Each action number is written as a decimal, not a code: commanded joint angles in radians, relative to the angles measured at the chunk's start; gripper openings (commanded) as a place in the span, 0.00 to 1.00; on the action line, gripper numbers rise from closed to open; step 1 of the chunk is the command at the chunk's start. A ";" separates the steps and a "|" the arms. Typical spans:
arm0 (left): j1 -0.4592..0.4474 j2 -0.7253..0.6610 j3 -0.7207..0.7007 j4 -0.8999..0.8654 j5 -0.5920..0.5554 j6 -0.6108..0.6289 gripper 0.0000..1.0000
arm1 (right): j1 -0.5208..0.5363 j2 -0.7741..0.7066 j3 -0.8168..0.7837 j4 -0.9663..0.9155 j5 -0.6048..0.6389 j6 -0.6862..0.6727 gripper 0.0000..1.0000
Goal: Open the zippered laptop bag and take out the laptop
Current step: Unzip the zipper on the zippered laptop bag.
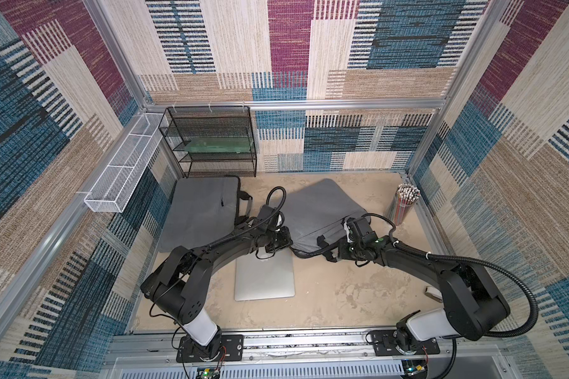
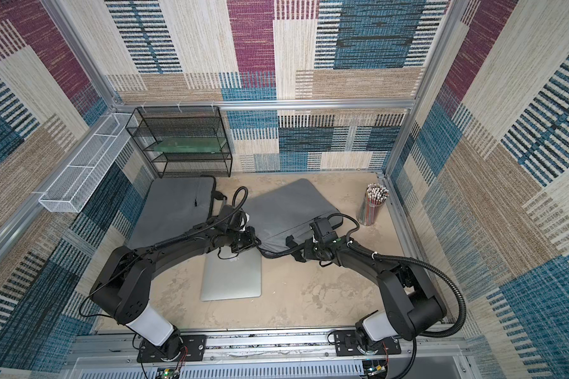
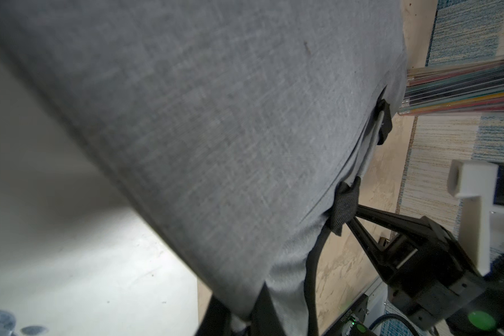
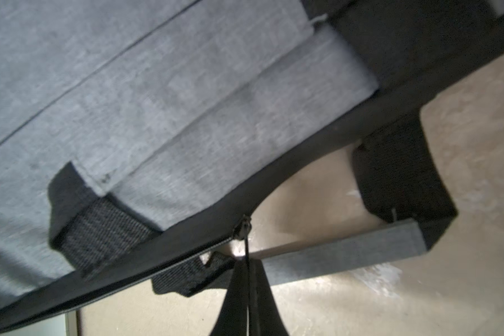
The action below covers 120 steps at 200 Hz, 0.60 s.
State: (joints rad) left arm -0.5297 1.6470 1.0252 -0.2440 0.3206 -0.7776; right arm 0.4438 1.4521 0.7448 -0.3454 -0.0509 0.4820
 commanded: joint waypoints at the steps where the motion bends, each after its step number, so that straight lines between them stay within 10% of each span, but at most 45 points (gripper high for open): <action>1: 0.017 -0.013 0.000 0.024 -0.106 0.025 0.00 | -0.010 -0.006 -0.010 -0.118 0.117 0.009 0.00; 120: 0.042 -0.014 0.003 0.032 -0.094 0.026 0.00 | -0.037 -0.026 -0.022 -0.128 0.118 0.006 0.00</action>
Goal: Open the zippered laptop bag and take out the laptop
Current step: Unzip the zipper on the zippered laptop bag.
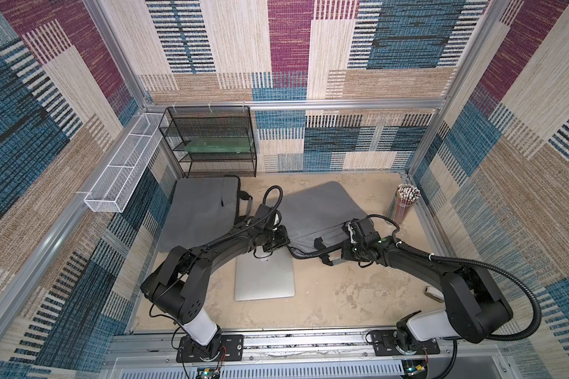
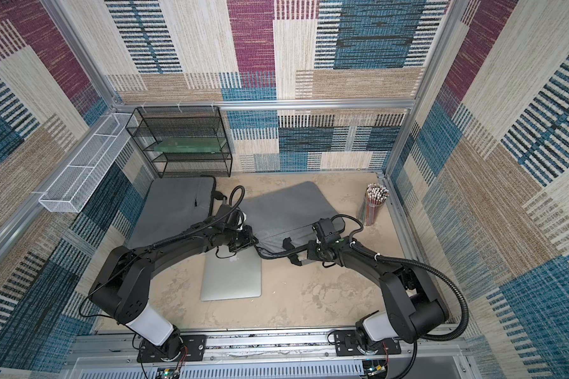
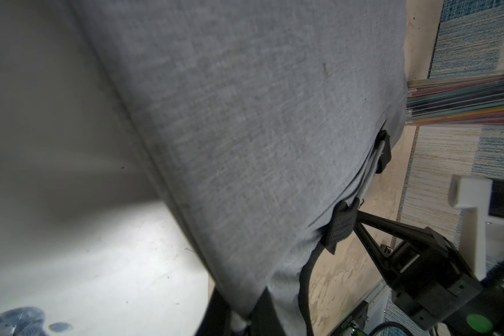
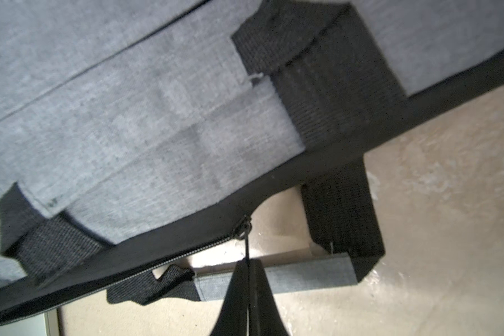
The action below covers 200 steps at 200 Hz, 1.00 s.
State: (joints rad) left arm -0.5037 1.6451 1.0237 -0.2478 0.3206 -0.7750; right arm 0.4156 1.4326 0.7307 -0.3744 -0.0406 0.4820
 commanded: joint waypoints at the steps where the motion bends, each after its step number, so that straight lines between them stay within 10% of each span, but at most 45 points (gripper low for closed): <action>1: 0.016 -0.012 0.004 0.036 -0.094 0.023 0.00 | -0.010 -0.007 -0.008 -0.098 0.108 0.006 0.00; 200: 0.070 -0.007 0.035 0.006 -0.138 0.085 0.00 | -0.061 -0.021 -0.042 -0.112 0.129 0.001 0.00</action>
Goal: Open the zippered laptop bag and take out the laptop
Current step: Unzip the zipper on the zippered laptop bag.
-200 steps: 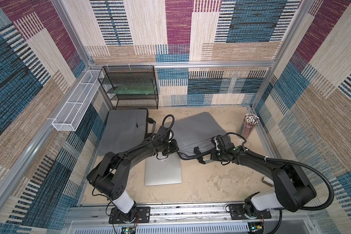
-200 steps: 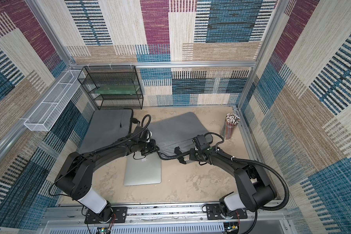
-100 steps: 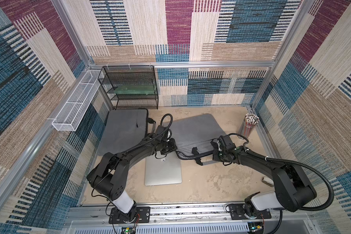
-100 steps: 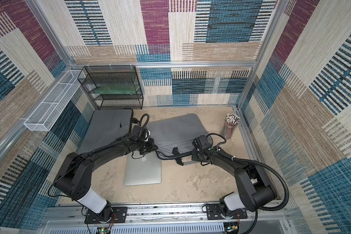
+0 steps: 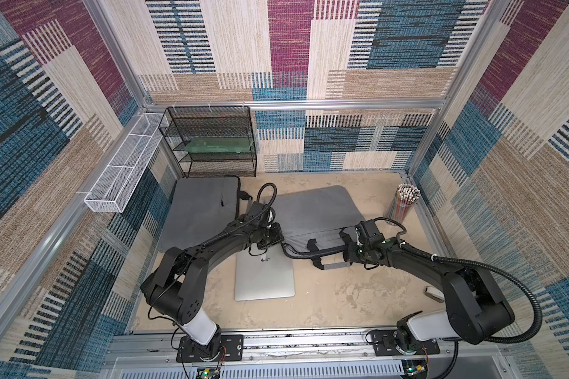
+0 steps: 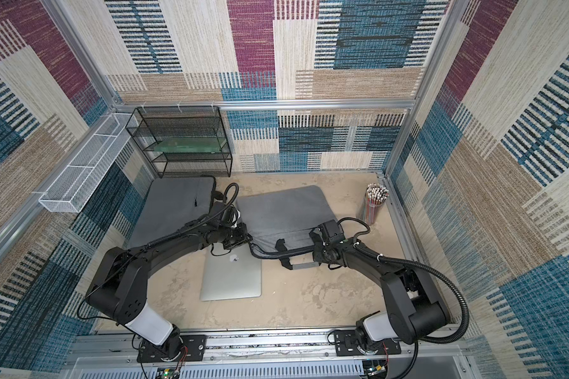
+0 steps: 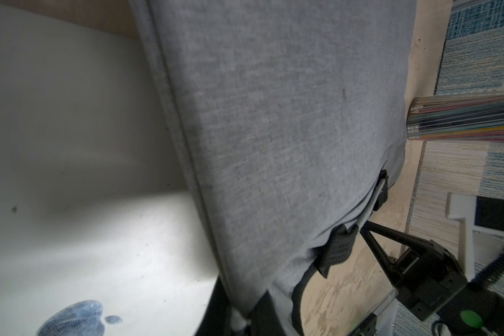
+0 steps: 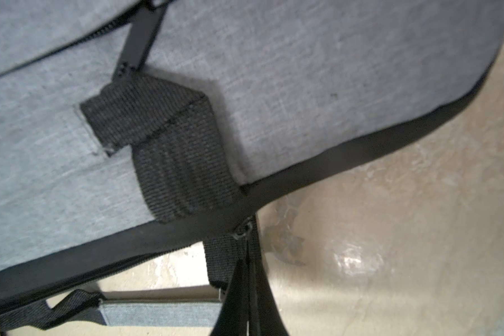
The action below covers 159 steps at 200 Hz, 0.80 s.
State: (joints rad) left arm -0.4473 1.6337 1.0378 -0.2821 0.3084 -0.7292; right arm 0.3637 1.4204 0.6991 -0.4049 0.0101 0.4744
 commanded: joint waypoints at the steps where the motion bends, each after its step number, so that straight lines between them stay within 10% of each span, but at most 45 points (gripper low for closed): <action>1: 0.013 0.005 0.022 0.040 -0.127 0.040 0.00 | -0.009 -0.010 -0.010 -0.081 0.079 0.009 0.00; 159: 0.039 0.149 0.185 -0.024 -0.255 0.148 0.00 | -0.031 -0.043 -0.027 -0.113 0.085 0.054 0.00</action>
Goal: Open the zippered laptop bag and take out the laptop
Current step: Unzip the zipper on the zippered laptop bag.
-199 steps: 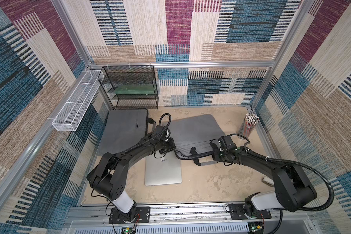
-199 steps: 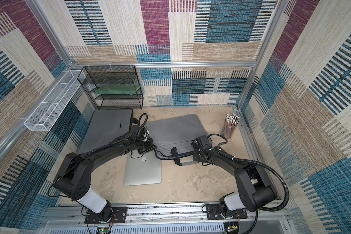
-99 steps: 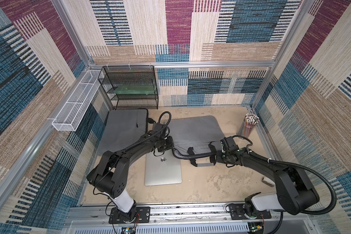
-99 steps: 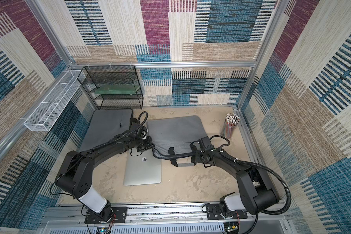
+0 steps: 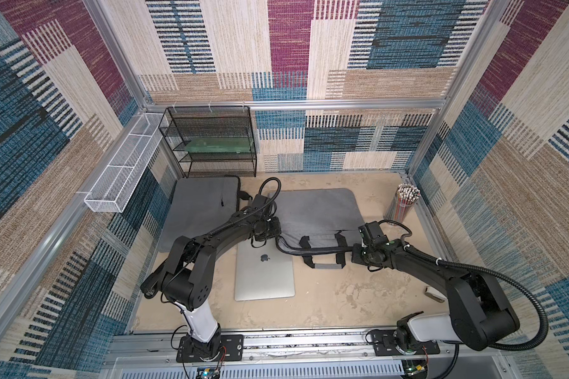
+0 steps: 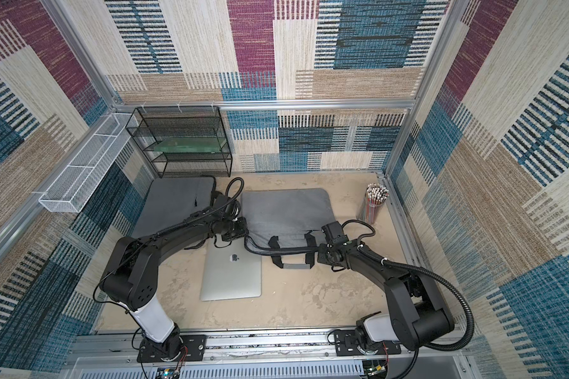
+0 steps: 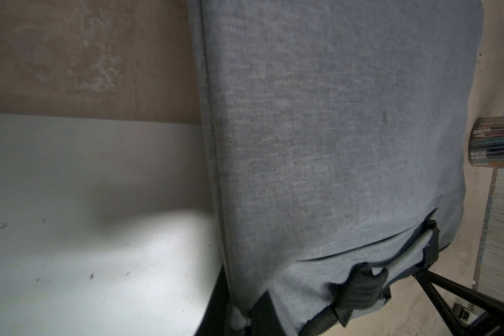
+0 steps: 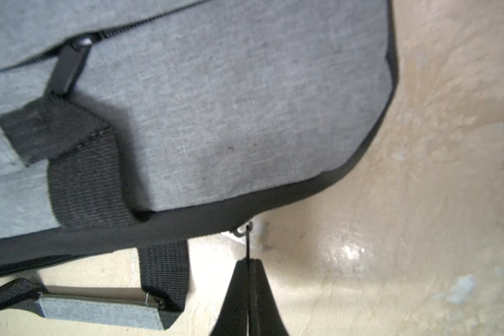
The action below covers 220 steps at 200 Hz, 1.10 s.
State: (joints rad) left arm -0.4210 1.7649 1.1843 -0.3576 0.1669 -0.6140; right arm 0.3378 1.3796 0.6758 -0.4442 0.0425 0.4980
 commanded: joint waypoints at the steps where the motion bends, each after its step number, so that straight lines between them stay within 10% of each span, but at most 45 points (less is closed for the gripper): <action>1: 0.014 0.018 0.041 0.050 -0.113 0.034 0.00 | -0.005 -0.002 -0.005 -0.074 0.053 0.031 0.00; 118: 0.025 0.192 0.278 0.048 -0.127 0.119 0.00 | -0.006 -0.012 -0.057 -0.053 -0.020 0.091 0.00; 220: 0.024 0.154 0.293 0.055 -0.003 0.023 0.71 | 0.062 -0.032 -0.047 -0.020 -0.051 0.145 0.00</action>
State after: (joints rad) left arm -0.3958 1.9652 1.5066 -0.3183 0.1226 -0.5373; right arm 0.3862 1.3537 0.6197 -0.4400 0.0086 0.6239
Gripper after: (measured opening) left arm 0.701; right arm 0.069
